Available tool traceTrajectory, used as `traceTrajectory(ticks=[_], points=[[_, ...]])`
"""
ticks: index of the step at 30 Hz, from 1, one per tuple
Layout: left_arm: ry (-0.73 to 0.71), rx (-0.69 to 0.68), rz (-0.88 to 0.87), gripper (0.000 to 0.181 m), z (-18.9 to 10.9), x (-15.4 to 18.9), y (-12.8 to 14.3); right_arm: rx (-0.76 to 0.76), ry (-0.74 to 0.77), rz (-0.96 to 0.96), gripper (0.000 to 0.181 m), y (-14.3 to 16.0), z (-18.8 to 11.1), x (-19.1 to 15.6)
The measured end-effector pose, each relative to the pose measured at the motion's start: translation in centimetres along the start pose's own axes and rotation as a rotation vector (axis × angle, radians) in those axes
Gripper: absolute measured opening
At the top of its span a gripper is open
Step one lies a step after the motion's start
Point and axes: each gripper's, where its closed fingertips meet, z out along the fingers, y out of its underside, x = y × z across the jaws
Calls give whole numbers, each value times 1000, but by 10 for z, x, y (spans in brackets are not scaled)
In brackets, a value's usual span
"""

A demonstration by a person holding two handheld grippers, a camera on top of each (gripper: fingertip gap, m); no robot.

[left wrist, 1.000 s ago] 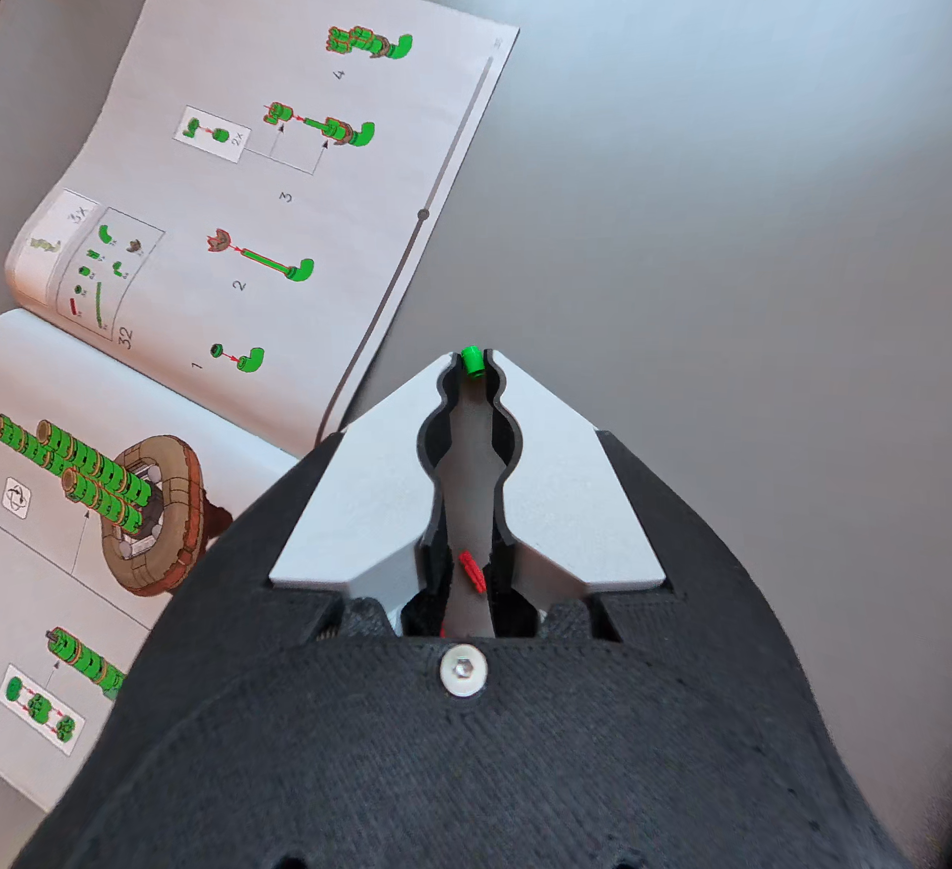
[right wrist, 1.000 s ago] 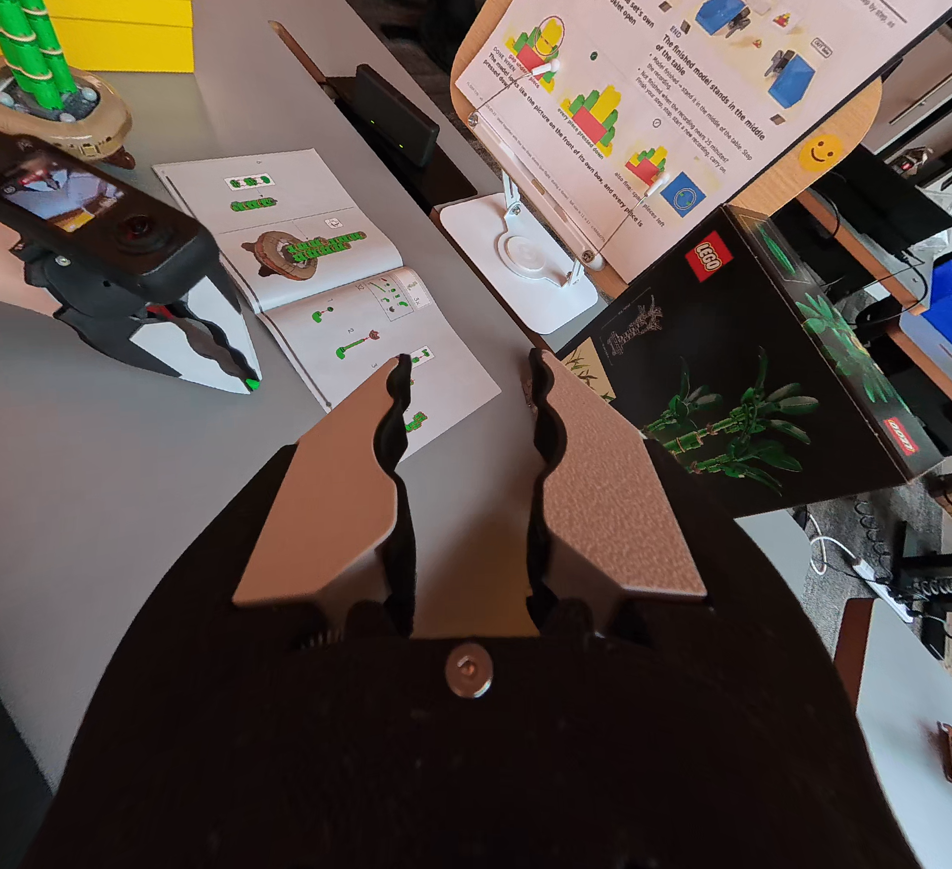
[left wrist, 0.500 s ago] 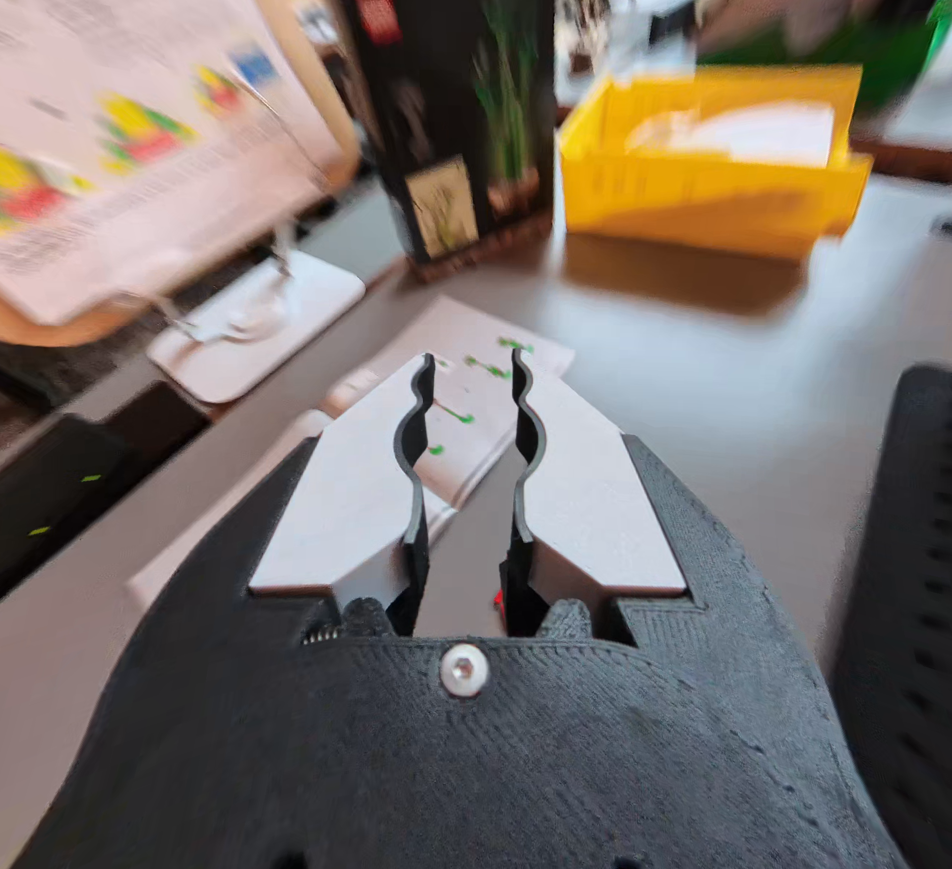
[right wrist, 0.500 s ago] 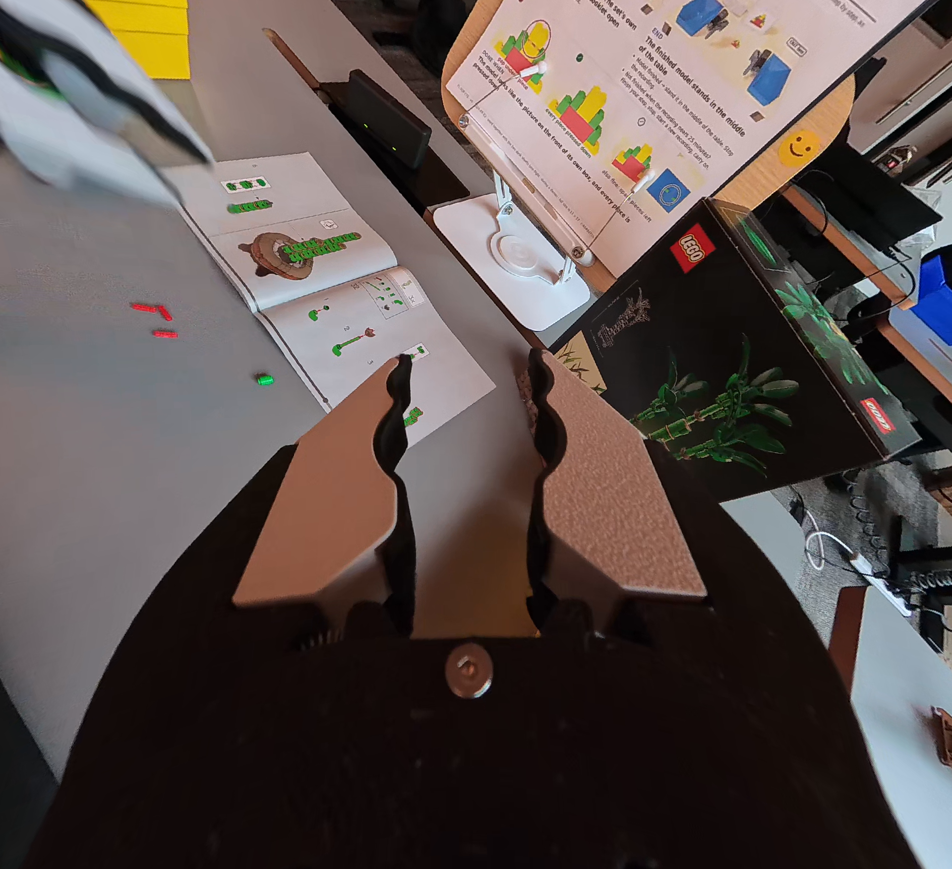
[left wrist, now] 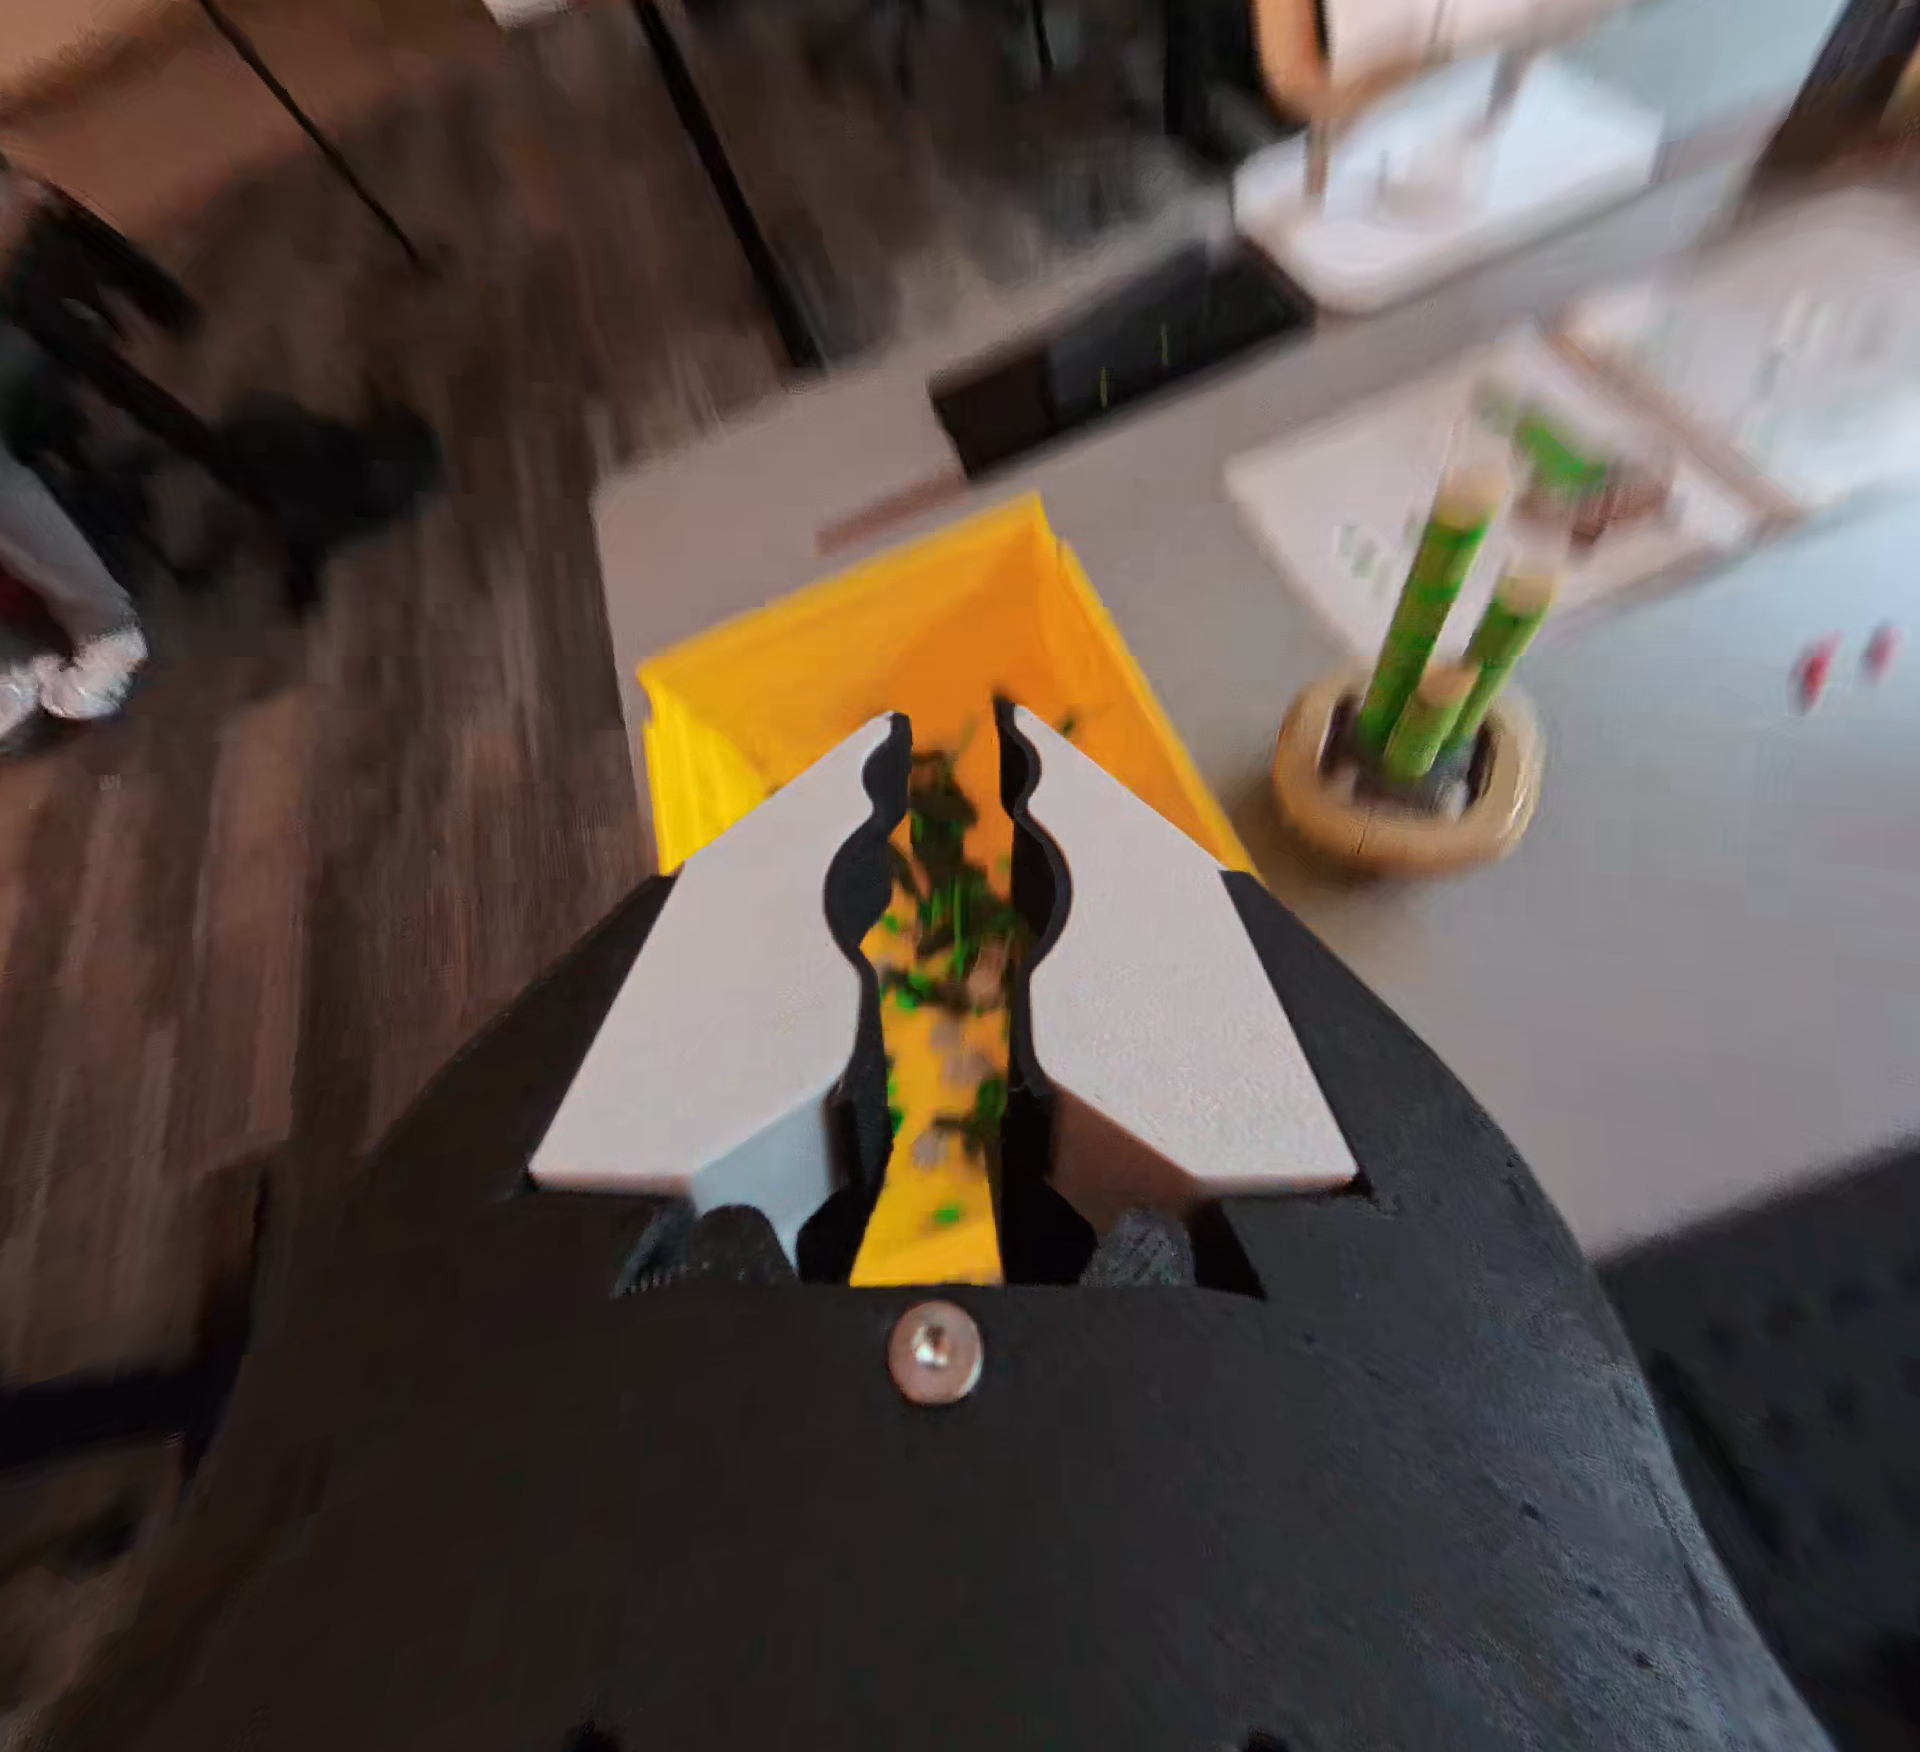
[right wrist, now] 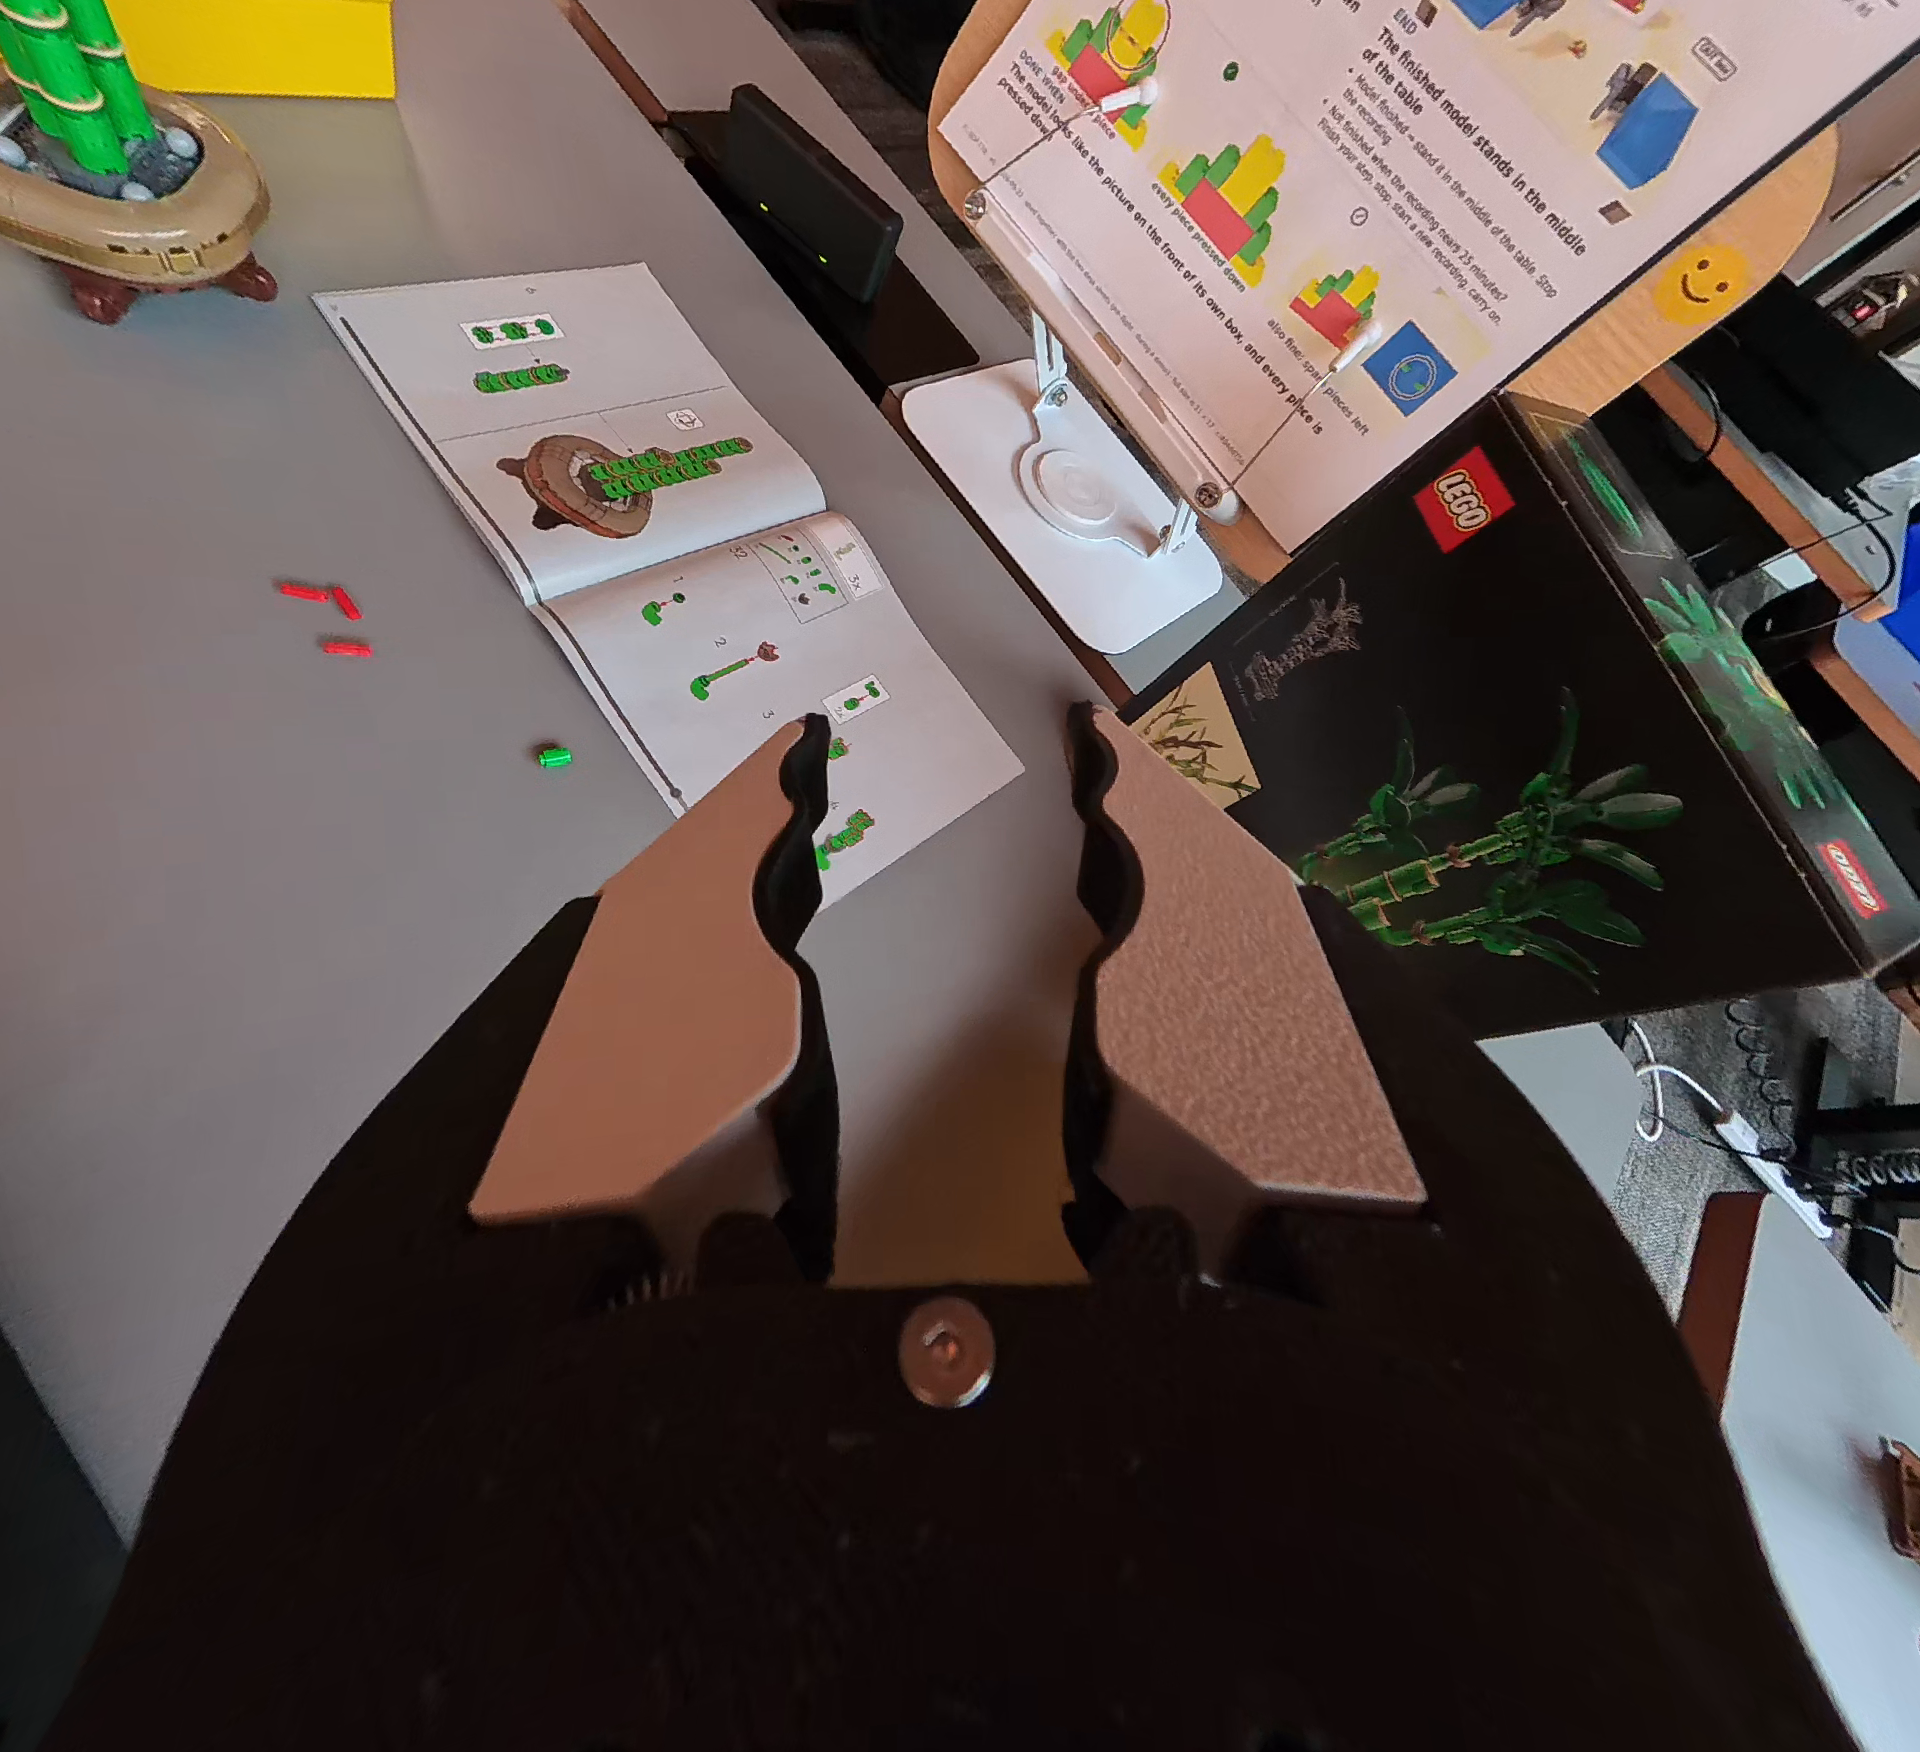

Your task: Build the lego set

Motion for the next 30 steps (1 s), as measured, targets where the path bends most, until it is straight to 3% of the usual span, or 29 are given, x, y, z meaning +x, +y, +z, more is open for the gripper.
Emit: traceTrajectory(ticks=[1, 6, 9, 17, 30], points=[[33, -93, 58, 15, 15, -2, 26, 0, -5, -1, 45, -1, 1, -2], [102, -632, 447, 20, 71, -22, 163, -15, -16, -14, 47, -1, 4, -8], [81, -855, 404, 18, 84, -36, 209, -26, -10, -15, 47, 1, 3, -8], [101, -1010, 197, 17, 96, -44, 242, -31, -1, -4, 47, 5, 0, -5], [142, -1075, 156, 11, 98, -39, 259, -47, -4, -14, 46, 6, 4, -7]])
